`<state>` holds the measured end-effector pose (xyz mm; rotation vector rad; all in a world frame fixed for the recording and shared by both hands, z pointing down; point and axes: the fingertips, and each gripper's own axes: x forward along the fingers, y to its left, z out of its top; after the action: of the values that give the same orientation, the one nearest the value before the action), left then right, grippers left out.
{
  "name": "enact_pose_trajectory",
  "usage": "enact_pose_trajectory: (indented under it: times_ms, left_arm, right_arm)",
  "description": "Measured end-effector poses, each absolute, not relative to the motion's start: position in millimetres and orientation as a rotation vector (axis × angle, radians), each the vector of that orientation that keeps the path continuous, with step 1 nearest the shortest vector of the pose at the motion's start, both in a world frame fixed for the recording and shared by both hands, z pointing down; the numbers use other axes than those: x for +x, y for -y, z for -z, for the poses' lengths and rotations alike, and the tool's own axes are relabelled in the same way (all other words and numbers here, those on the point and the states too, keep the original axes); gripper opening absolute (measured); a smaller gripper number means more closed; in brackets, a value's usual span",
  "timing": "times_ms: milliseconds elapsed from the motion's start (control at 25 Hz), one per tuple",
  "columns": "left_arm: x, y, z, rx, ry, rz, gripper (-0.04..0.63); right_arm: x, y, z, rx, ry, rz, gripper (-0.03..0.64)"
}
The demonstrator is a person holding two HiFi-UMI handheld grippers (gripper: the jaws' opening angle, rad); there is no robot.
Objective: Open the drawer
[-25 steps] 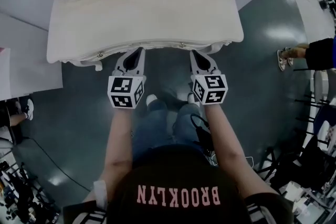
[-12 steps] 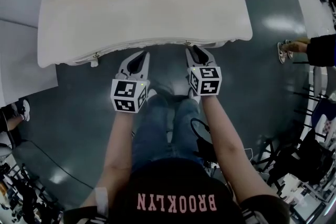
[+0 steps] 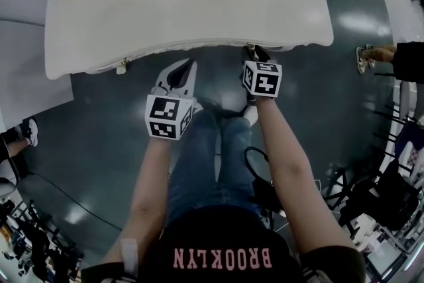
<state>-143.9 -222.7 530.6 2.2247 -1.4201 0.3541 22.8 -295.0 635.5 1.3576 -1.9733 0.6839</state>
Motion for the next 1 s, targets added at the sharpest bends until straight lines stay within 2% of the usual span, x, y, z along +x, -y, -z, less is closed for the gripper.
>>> enact_pose_trajectory:
  times_ms: [480, 1000]
  left_arm:
    - [-164, 209, -536, 2.198, 1.423, -0.355, 0.005]
    - [-154, 194, -541, 2.177, 1.434, -0.36, 0.005]
  right_arm:
    - [21, 301, -649, 1.373, 1.874, -0.684, 0.109]
    - [20, 300, -646, 1.348, 1.887, -0.695, 0.109]
